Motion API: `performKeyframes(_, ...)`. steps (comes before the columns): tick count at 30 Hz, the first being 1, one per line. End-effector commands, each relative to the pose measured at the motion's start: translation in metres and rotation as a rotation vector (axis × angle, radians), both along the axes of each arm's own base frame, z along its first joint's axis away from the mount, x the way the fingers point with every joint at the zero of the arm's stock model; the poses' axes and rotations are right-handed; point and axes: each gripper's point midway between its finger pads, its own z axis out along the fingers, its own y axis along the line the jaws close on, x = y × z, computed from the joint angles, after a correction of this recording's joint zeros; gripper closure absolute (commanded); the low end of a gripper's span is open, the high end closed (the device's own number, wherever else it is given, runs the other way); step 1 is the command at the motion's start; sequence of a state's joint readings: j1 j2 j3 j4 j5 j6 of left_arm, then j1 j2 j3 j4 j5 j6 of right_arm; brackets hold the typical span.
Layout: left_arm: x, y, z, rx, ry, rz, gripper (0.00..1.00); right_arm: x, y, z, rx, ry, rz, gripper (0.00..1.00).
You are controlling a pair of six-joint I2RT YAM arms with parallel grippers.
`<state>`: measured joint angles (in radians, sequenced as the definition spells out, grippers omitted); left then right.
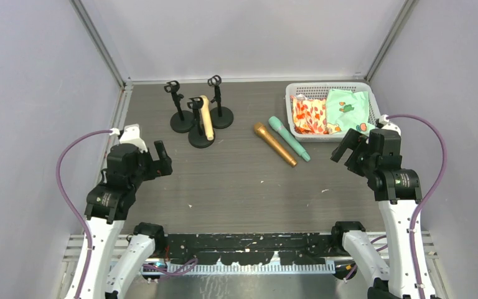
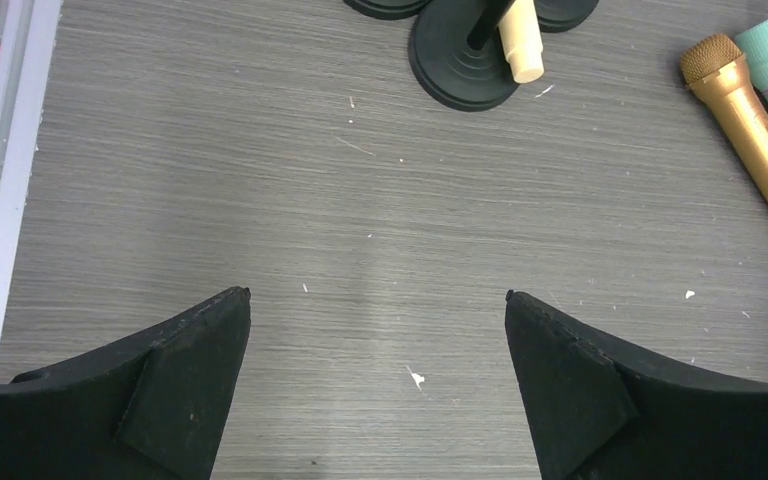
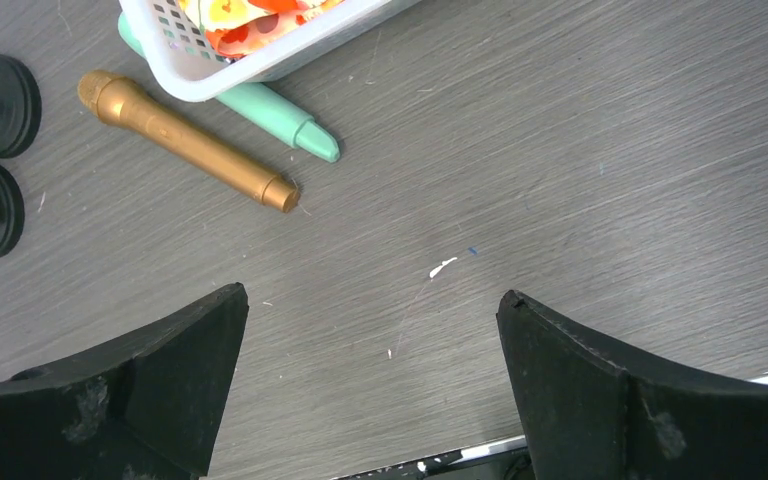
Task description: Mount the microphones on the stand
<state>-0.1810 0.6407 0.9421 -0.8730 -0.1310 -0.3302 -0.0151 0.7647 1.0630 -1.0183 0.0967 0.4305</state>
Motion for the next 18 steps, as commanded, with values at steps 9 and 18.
performKeyframes(9, 0.005, 0.012, -0.006, 0.034, 0.004, 0.062, 0.00, 0.019, 0.002, 0.027, 0.045, -0.135, -0.030, 0.00)
performKeyframes(18, 0.009, 0.011, -0.017, 0.045, 0.064, 0.059, 0.00, 0.031, 0.020, 0.031, 0.105, -0.137, 0.055, 0.00)
